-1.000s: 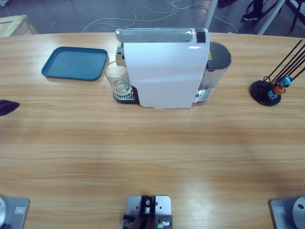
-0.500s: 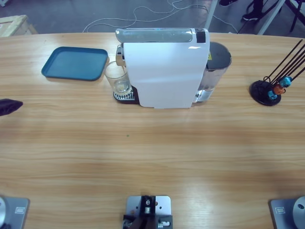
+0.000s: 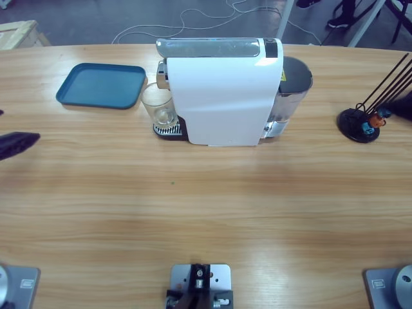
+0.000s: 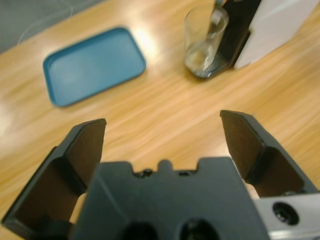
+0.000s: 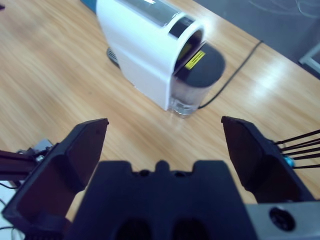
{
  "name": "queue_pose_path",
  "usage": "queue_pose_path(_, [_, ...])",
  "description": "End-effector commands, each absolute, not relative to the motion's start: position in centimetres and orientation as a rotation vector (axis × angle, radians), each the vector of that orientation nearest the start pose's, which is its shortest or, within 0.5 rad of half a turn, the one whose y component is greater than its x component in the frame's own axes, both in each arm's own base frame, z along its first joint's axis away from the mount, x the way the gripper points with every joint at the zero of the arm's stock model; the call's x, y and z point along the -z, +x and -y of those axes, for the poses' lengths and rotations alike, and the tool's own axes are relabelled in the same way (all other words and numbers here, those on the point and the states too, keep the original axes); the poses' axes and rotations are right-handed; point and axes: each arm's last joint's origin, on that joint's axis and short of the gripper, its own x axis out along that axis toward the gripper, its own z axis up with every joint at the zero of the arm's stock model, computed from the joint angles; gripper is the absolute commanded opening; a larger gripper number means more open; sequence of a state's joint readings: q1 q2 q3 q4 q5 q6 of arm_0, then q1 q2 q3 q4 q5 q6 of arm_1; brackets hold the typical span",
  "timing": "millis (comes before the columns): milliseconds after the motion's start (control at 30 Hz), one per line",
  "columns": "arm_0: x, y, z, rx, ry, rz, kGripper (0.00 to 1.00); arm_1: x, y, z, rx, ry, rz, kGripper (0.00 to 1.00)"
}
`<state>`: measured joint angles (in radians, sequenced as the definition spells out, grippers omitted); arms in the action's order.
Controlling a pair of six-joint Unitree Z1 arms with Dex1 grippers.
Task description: Pour coffee
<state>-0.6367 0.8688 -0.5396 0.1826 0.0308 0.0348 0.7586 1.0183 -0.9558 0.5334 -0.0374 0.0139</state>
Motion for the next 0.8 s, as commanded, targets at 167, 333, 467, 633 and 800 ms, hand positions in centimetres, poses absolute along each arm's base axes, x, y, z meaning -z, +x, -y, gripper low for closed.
queue_pose_path(167, [-26.9, 7.5, 5.9, 0.69, 0.171, -0.435, 0.991, -29.8, 5.2, -5.1, -0.769, -0.122, -0.391, 1.0])
queue_pose_path(333, [-26.4, 8.4, 6.6, 0.708, 0.184, -0.468, 0.995, -28.6, 5.6, -5.6, -0.771, -0.135, -0.426, 1.0])
queue_pose_path(467, [-26.3, 8.4, 6.7, 0.718, 0.187, -0.465, 0.995, -28.6, 5.3, -5.3, -0.773, -0.131, -0.409, 1.0])
queue_pose_path(633, [-26.3, 8.2, 6.5, 0.718, 0.189, -0.456, 0.991, -28.2, 5.9, -5.9, -0.772, -0.142, -0.437, 1.0])
queue_pose_path(800, [-26.3, 8.1, 6.5, 0.722, 0.198, -0.451, 0.996, -27.8, 6.6, -6.6, -0.774, -0.157, -0.475, 1.0])
